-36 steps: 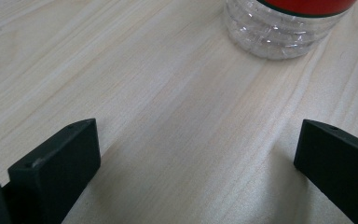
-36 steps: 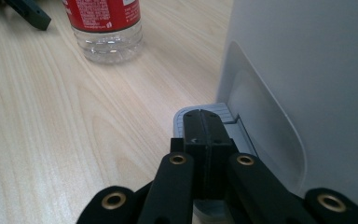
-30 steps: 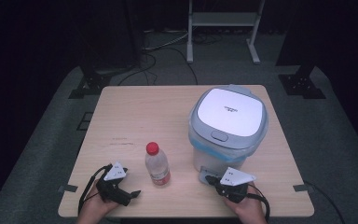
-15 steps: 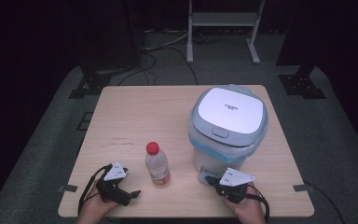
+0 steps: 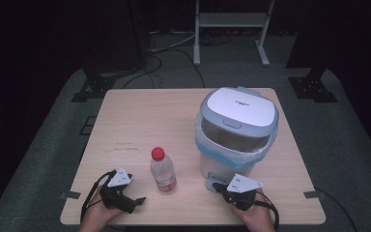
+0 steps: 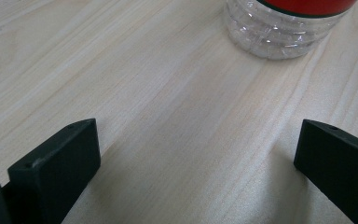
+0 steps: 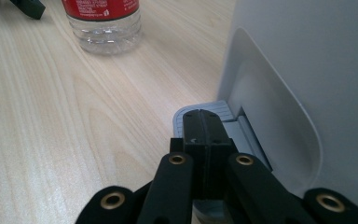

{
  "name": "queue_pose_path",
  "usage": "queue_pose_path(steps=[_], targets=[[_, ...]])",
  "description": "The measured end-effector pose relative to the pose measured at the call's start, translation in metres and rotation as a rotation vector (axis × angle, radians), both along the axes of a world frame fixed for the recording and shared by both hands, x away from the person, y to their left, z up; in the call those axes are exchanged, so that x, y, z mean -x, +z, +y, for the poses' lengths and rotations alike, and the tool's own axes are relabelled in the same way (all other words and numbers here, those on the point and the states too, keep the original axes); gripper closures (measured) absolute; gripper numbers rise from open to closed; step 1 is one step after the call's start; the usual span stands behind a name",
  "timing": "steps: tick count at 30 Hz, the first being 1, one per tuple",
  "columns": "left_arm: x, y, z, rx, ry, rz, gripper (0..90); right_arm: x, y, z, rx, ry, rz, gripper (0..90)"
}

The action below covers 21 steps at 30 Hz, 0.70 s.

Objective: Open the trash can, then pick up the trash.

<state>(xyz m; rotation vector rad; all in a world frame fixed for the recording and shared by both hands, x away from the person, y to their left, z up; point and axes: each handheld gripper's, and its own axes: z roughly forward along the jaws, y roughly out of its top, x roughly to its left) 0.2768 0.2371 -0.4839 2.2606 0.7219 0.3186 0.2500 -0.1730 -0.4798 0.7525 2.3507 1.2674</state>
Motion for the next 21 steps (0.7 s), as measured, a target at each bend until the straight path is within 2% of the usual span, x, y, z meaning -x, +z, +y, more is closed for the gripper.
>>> queue_pose_path(steps=[9,10,11,21], targets=[[0.0000,-0.0004,0.0032,0.005,0.007,-0.002,0.0,-0.0001,-0.0024,0.0019,0.017,-0.003,0.008,89.9],[0.0000,-0.0003,0.0033,0.005,0.006,-0.002,0.0,0.0000,-0.0025,0.0026,0.023,-0.005,0.013,89.9],[0.0001,-0.0003,0.0035,0.005,0.005,-0.002,0.0,-0.0002,-0.0030,0.0043,0.053,-0.001,0.004,89.9],[0.0010,-0.0001,0.0048,0.002,0.005,-0.006,0.0,-0.0009,-0.0031,0.0040,0.043,-0.004,0.014,89.9]])
